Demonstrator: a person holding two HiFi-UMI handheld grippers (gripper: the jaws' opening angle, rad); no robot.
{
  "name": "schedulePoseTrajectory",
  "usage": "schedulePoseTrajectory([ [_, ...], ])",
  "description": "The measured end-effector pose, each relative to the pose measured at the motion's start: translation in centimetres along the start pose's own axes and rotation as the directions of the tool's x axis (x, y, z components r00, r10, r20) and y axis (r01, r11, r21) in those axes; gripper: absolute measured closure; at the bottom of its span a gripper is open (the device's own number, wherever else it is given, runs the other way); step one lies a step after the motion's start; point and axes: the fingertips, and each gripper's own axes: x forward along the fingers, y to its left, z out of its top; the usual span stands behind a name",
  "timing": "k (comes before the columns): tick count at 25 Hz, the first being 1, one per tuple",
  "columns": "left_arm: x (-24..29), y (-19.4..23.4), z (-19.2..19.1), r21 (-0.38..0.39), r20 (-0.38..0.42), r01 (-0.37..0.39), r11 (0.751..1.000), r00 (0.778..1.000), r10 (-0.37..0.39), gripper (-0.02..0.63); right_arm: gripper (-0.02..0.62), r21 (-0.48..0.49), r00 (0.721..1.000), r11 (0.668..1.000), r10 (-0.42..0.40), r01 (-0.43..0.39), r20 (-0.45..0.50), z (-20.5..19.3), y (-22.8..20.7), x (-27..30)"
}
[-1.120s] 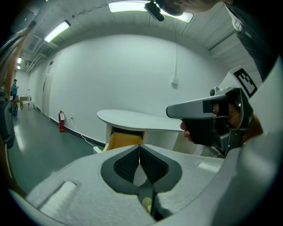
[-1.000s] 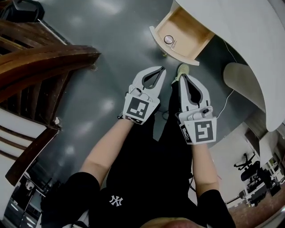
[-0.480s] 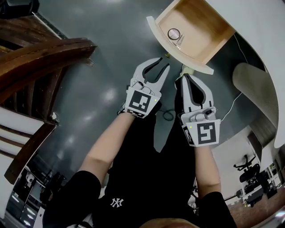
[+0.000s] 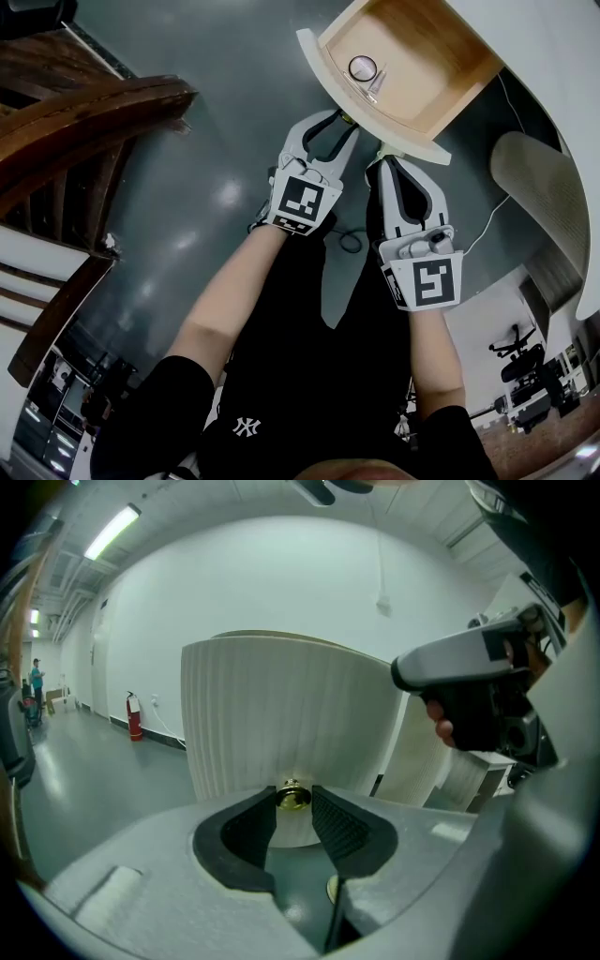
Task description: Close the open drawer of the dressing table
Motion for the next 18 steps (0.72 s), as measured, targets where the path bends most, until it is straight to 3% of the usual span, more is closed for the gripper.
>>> schedulePoseTrajectory([
  [7,0.7,0.1,0.2,-0.009,-0.020,-0.009,1.000,1.000,0.009,0.497,0.580,0.011,1.000,1.000,-0.015,0.015,-0.004,0.2,-1.3,-0.4],
  [18,5.9,0.5,3.2,0.013,-0.011,0.015,1.000,1.000,-0.015,0.497,0.580,0.026,0.997,0.997,-0.079,0.079,0.019,1.7,-7.1,0.3],
])
